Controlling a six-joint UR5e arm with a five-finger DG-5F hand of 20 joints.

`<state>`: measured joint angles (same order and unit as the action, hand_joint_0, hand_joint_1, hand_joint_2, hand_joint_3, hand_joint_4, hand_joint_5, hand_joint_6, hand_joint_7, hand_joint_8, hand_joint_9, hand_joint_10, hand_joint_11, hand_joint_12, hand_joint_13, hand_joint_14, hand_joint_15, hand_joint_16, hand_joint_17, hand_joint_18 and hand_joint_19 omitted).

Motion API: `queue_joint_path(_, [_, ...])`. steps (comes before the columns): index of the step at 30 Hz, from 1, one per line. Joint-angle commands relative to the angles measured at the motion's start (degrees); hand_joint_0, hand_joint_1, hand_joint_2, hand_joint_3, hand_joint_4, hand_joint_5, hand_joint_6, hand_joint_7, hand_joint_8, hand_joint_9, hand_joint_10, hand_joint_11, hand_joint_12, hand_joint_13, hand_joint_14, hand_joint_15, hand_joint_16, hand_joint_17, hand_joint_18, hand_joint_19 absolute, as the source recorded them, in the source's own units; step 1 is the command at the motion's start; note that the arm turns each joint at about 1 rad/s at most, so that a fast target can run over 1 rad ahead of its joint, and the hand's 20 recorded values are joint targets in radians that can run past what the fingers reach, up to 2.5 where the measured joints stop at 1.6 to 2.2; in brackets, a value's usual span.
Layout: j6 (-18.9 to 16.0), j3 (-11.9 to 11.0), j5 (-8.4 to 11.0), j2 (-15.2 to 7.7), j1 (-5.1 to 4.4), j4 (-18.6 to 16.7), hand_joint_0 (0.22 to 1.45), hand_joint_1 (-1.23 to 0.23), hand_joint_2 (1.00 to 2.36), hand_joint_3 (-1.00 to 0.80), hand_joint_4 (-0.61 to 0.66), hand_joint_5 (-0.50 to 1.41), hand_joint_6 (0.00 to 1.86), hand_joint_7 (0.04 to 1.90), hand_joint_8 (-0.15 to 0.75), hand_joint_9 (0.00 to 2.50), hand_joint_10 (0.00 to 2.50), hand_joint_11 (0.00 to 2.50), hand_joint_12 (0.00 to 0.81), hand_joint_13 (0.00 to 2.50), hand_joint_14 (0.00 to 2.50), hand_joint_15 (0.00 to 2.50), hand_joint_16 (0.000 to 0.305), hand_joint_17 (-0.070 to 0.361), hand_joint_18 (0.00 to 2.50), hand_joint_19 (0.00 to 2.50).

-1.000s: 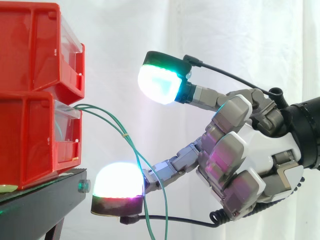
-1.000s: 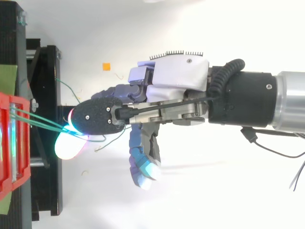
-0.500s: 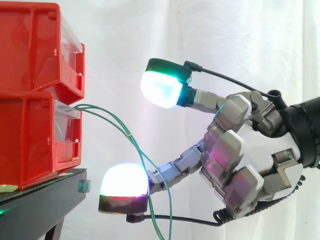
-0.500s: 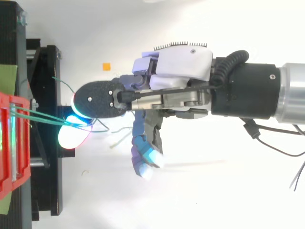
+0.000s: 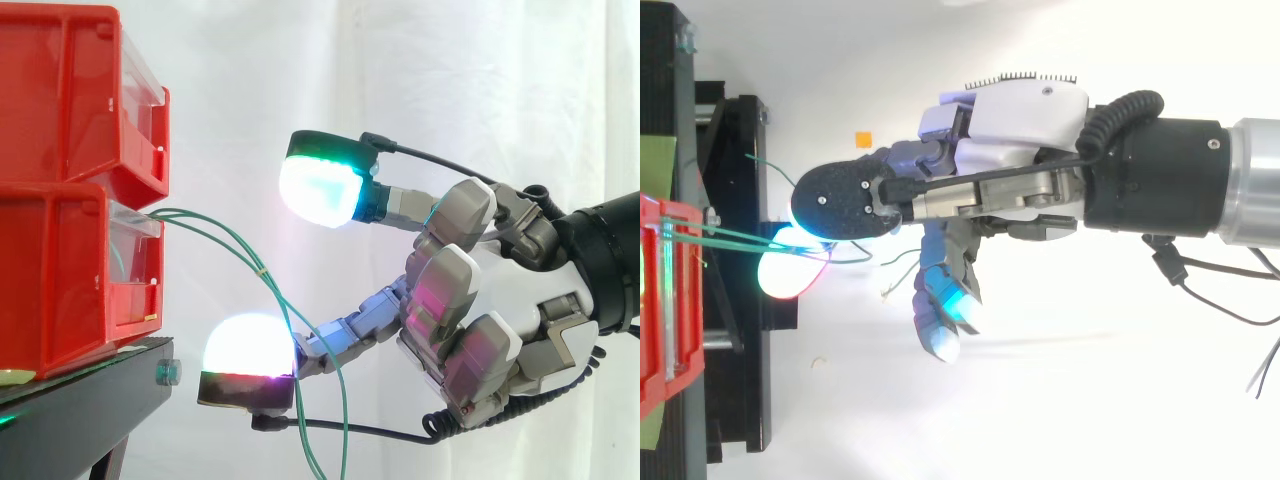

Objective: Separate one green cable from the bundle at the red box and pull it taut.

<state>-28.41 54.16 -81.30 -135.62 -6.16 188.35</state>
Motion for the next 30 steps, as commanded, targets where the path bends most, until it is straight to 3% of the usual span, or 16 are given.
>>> queue_joint_path(1, [0.0,-0.1,0.0,0.0,0.01,0.0,0.54,-0.56,1.0,-0.5,0.34,0.05,0.5,0.77,0.238,1.86,0.02,0.57,0.429,1.58,0.02,0.63,0.071,0.16,1.81,0.47])
queue_joint_path(16, [0.2,-1.5,0.0,0.0,0.01,0.3,0.54,-0.56,1.0,-0.5,0.32,0.07,0.5,0.84,0.251,1.95,0.02,0.55,0.425,1.63,0.02,0.63,0.07,0.158,1.83,0.47])
queue_joint_path(30, [0.0,-2.2,0.0,0.0,0.1,3.1,0.58,-0.55,1.0,-0.5,0.28,0.09,0.5,0.9,0.255,1.99,0.02,0.56,0.416,1.66,0.02,0.63,0.068,0.153,1.82,0.48])
